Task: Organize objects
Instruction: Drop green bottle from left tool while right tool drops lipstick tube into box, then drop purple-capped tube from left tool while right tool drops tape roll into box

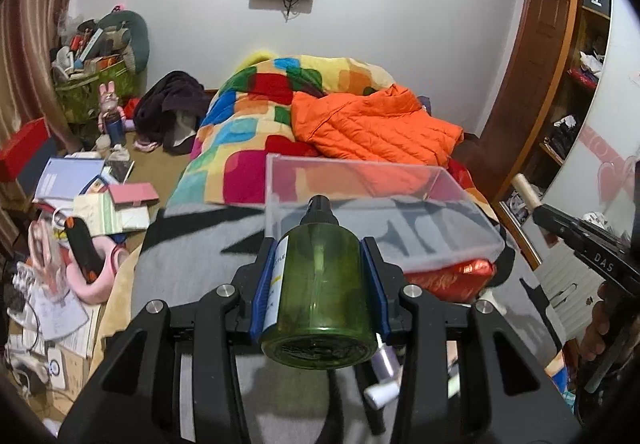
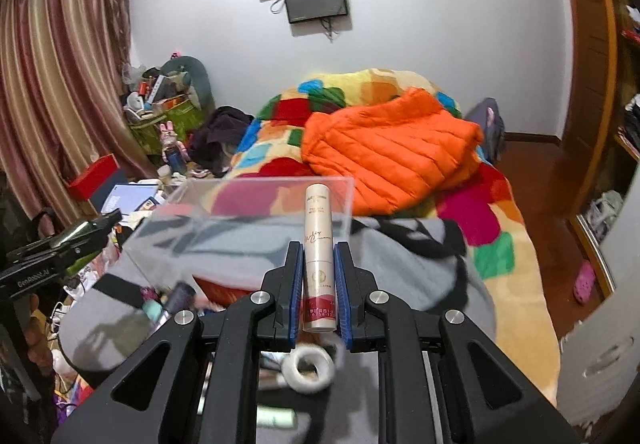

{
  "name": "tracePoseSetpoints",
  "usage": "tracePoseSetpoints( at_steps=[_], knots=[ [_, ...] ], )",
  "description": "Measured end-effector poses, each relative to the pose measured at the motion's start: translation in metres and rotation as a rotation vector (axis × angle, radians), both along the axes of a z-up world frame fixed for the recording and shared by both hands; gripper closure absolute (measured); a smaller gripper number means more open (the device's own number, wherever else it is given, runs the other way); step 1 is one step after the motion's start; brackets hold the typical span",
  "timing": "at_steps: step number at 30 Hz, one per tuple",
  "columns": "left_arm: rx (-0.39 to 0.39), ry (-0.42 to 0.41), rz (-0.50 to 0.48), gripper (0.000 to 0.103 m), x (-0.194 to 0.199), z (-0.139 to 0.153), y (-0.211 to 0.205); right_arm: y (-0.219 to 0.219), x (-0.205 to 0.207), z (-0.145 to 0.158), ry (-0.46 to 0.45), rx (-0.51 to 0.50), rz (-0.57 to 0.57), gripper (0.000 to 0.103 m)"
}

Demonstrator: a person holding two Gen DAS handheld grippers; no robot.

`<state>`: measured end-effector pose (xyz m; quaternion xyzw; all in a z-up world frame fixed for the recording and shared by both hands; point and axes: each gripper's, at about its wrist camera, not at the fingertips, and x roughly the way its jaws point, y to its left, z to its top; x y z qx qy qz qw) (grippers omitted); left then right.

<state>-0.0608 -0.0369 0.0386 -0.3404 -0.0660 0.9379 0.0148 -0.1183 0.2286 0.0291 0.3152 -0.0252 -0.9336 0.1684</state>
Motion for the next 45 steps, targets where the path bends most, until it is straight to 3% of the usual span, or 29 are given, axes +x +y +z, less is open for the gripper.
tracePoseSetpoints(
  at_steps=[7, 17, 28, 35, 38, 45],
  knots=[
    [-0.014, -0.057, -0.043, 0.062, -0.043, -0.003, 0.010, -0.031, -0.041, -0.003, -0.041, 0.011, 0.071, 0.089],
    [-0.008, -0.238, -0.116, 0.062, -0.111, -0.039, 0.020, -0.063, -0.108, -0.042, -0.227, 0.073, 0.130, 0.089],
    [-0.034, -0.331, -0.181, 0.062, -0.133, -0.065, 0.032, -0.092, -0.130, -0.078, -0.354, 0.184, 0.218, 0.089],
    [-0.056, -0.320, -0.179, 0.060, -0.128, -0.057, 0.033, -0.100, -0.121, -0.078, -0.350, 0.240, 0.231, 0.089],
    [-0.055, -0.281, -0.164, 0.053, -0.116, -0.043, 0.029, -0.096, -0.115, -0.067, -0.329, 0.229, 0.227, 0.087],
    [-0.069, -0.173, -0.106, 0.038, -0.081, -0.012, 0.022, -0.074, -0.089, -0.032, -0.233, 0.162, 0.204, 0.070]
  ],
)
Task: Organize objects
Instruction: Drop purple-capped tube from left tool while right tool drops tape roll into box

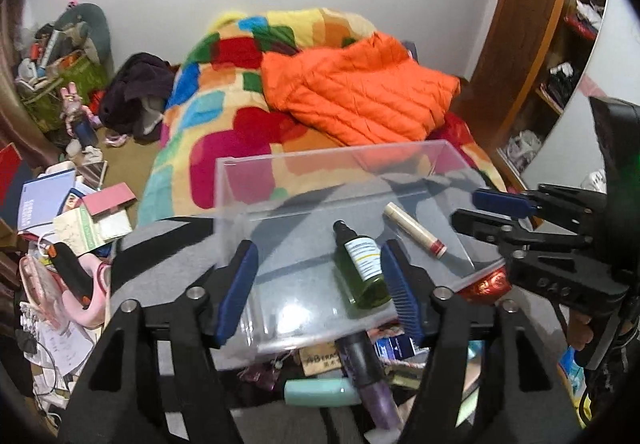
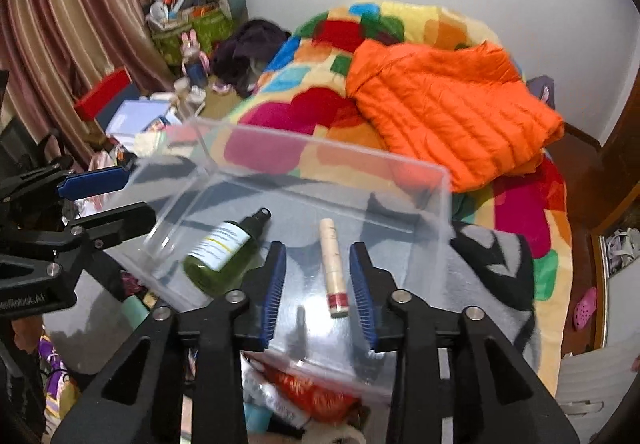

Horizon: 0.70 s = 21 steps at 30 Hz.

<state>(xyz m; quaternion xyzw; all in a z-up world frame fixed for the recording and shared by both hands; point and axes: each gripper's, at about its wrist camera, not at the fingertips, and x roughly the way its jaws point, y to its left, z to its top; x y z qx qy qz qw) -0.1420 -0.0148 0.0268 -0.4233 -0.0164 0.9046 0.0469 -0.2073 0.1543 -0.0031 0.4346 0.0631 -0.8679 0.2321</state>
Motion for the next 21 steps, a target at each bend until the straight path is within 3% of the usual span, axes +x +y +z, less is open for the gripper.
tracePoseSetpoints(
  at_steps=[6, 12, 21],
  knots=[
    [-0.005, 0.017, 0.035, 0.038, 0.029, -0.001, -0.002, 0.020, 0.029, 0.018, 0.070, -0.040, -0.033, 0.057],
    [0.034, -0.039, 0.036, 0.038, 0.048, -0.025, 0.000, 0.041, 0.061, 0.015, 0.090, -0.062, -0.056, 0.056],
    [0.072, -0.137, -0.001, 0.038, 0.045, -0.065, 0.013, 0.069, 0.081, -0.023, -0.029, -0.139, -0.107, 0.056]
  ],
)
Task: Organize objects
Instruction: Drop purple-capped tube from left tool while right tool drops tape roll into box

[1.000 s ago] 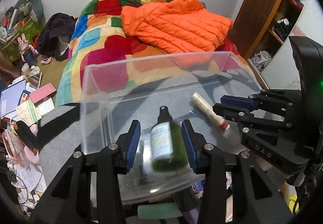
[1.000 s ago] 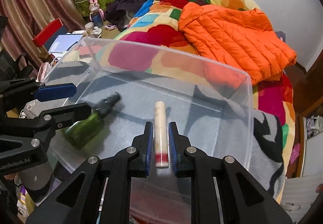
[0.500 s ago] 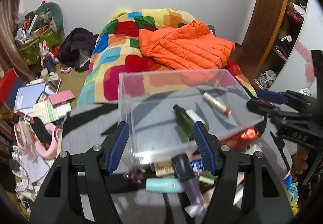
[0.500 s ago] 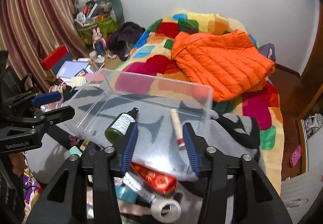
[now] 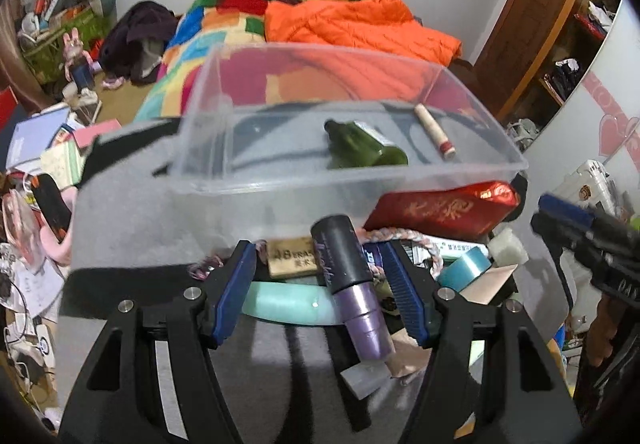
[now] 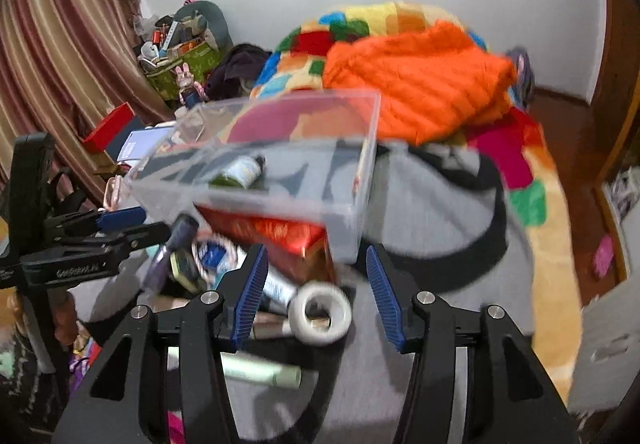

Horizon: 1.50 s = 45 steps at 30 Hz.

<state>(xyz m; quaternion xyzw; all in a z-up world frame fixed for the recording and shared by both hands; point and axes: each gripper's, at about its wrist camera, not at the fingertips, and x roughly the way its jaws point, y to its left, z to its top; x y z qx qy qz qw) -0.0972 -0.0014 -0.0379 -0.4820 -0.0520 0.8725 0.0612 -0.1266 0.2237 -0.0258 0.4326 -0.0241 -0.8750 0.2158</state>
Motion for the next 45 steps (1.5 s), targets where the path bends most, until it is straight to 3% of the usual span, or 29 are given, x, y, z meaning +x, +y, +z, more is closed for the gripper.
tracePoseSetpoints(
  at_steps=[6, 7, 9, 11, 14, 15, 18, 31, 45],
  knots=[
    [0.031, -0.019, 0.021, 0.042, -0.009, -0.011, 0.001, 0.004, 0.004, -0.025, -0.070, -0.042, -0.007, 0.056],
    [0.038, -0.026, 0.023, 0.048, -0.010, -0.014, 0.001, 0.004, 0.004, -0.028, -0.079, -0.050, -0.008, 0.056],
    [0.028, -0.020, 0.028, 0.051, -0.009, -0.016, 0.002, 0.004, 0.005, -0.034, -0.091, -0.056, -0.007, 0.056],
    [0.019, -0.009, 0.021, 0.064, -0.006, -0.015, 0.004, 0.002, 0.006, -0.039, -0.095, -0.052, -0.002, 0.056],
    [0.045, -0.008, 0.008, 0.078, -0.004, -0.013, 0.004, 0.000, 0.010, -0.040, -0.081, -0.042, -0.008, 0.064],
    [0.032, 0.000, 0.011, 0.078, -0.002, -0.011, 0.004, -0.001, 0.011, -0.039, -0.075, -0.033, -0.006, 0.068],
    [0.010, 0.028, 0.015, 0.078, 0.005, -0.007, 0.005, -0.001, 0.015, -0.036, -0.061, -0.031, -0.003, 0.068],
    [0.053, 0.150, 0.071, 0.078, 0.030, 0.041, -0.023, -0.002, 0.031, 0.007, 0.073, -0.039, -0.009, 0.068],
    [0.074, 0.290, 0.107, 0.078, 0.019, 0.101, -0.042, -0.021, -0.001, 0.049, 0.194, -0.068, -0.003, 0.068]
  ],
)
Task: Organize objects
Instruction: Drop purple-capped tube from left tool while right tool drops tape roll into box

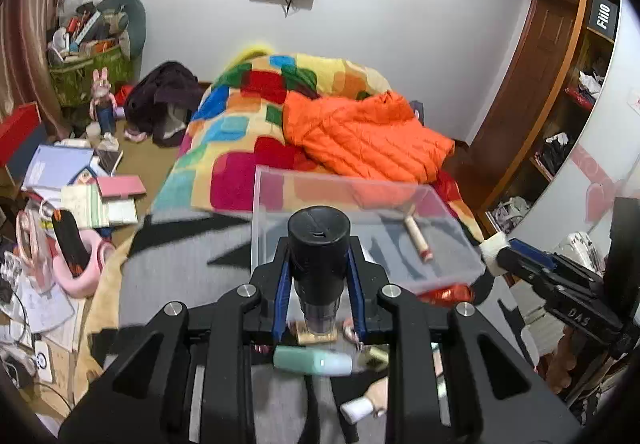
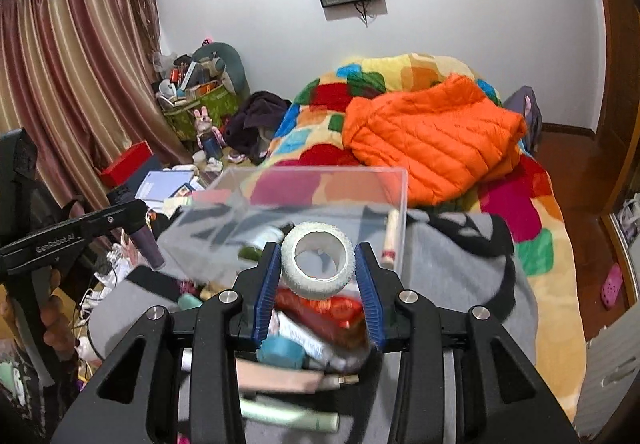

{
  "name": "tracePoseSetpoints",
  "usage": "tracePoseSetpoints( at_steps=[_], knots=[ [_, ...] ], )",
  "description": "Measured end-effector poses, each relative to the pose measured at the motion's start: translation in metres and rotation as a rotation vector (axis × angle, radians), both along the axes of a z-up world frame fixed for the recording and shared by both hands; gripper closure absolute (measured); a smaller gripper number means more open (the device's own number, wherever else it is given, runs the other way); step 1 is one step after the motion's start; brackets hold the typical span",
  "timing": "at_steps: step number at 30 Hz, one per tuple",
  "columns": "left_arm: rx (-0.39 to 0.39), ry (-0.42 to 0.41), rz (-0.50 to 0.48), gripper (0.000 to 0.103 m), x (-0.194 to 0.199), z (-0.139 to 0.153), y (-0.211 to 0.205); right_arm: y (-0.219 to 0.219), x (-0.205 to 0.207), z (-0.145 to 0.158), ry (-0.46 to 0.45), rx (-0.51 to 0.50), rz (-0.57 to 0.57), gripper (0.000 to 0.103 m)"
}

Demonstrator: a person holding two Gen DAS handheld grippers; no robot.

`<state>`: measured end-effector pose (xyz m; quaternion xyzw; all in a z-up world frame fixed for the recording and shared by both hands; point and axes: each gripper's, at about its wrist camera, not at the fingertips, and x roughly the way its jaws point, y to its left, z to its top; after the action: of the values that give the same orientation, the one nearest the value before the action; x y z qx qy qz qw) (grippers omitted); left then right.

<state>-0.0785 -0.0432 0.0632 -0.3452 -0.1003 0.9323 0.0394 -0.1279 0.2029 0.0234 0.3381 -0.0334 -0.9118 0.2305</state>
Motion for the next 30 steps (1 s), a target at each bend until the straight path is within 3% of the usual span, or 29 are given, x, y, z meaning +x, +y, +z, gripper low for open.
tracePoseSetpoints(
  at_steps=[6, 19, 26, 30],
  knots=[
    [-0.044, -0.001, 0.002, 0.078, -0.029, 0.007, 0.005, -0.014, -0.023, 0.007, 0.019, 0.031, -0.003, 0.068],
    [-0.100, -0.193, -0.036, 0.078, -0.080, -0.057, 0.013, -0.044, -0.073, -0.042, -0.121, 0.180, 0.040, 0.068],
    [-0.105, -0.203, -0.057, 0.077, -0.080, -0.062, 0.019, -0.055, -0.084, -0.058, -0.170, 0.206, 0.059, 0.068],
    [-0.096, -0.194, -0.065, 0.067, -0.074, -0.055, 0.018, -0.056, -0.085, -0.060, -0.189, 0.201, 0.068, 0.067]
  ],
)
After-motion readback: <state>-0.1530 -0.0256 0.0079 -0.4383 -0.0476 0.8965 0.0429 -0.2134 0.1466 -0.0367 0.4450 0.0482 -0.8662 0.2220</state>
